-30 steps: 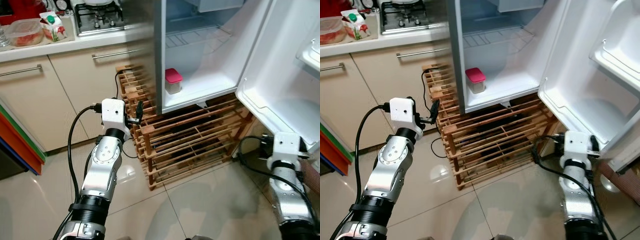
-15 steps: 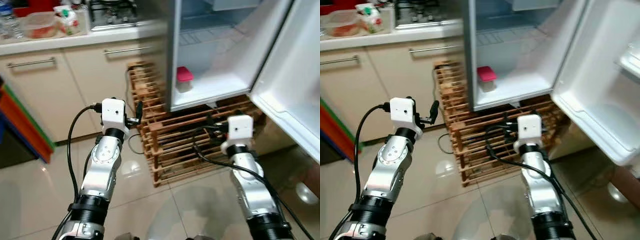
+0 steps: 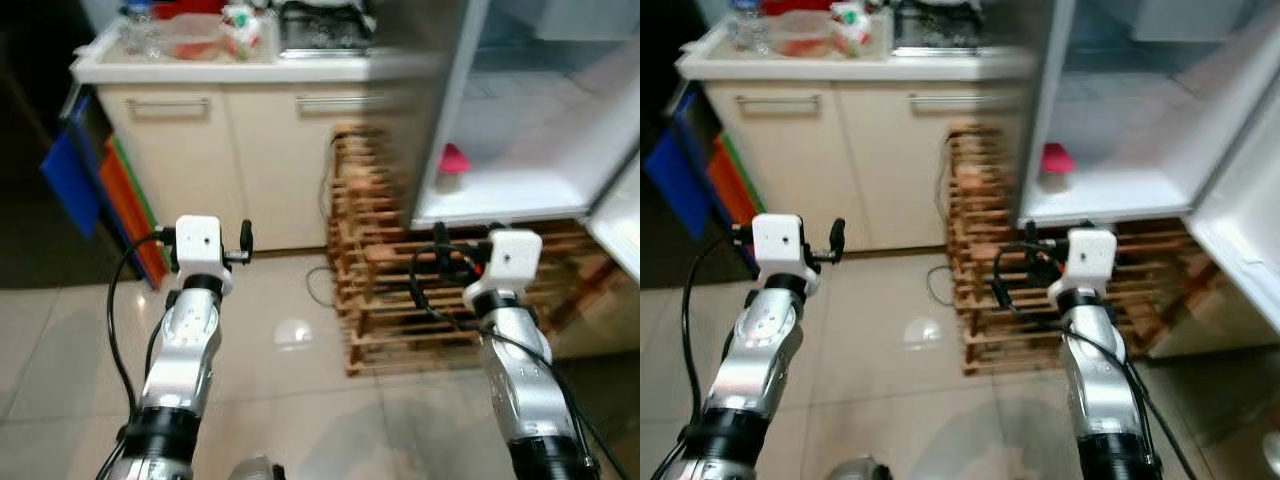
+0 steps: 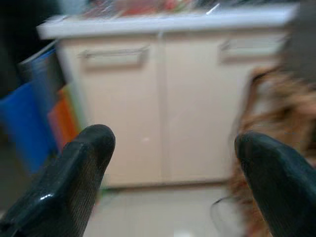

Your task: Restocking fridge

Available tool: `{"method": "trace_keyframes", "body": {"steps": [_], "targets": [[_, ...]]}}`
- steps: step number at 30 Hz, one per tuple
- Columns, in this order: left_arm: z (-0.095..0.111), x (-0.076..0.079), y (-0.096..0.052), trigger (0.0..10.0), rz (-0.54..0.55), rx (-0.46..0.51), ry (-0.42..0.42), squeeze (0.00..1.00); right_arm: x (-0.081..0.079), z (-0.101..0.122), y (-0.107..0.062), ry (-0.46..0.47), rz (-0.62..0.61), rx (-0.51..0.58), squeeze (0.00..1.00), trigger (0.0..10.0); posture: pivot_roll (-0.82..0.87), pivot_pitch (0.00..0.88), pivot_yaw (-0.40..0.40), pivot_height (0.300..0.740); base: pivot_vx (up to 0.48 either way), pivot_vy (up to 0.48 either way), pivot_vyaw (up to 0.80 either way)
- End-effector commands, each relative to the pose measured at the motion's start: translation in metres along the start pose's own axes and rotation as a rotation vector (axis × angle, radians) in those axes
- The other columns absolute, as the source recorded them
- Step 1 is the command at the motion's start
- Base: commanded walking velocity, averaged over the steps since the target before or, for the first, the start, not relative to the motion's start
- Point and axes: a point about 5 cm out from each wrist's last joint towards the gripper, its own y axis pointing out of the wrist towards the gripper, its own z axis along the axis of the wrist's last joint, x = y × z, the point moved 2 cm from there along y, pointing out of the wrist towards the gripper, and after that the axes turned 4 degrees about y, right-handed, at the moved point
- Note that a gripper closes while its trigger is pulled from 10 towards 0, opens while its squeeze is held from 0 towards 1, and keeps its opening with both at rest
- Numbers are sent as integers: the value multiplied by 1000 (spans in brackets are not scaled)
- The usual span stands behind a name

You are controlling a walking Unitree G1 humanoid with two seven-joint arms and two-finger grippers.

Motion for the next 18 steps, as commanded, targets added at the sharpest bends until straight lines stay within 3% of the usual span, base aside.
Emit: {"method": "trace_keyframes", "body": {"steps": [1,2,6,10,17,18], "targets": [[3,2,-2,10000,-21,5,-11,0,12,4,-5,-9,-34,17,0,10000,-58,0,16,740,0,0,556],[-6,1,-9,10000,-51,-39,28,0,18,-12,-24,-20,-41,-45,0,10000,-52,0,19,740,0,0,0],[0,-1,-17,10000,-60,8,16,0,14,-28,-42,-37,1,-110,0,10000,-51,0,19,740,0,0,0],[23,7,-15,10000,-70,99,-27,0,1,-21,-30,-30,24,-75,0,10000,-45,0,3,740,387,0,0],[22,5,-9,10000,-56,76,-44,0,-7,-3,-10,-32,45,-4,0,10000,-33,0,-8,740,430,0,0],[24,5,-8,10000,-58,91,-30,0,-11,7,-4,-46,53,54,0,10000,-31,0,-5,740,442,0,0]]}}
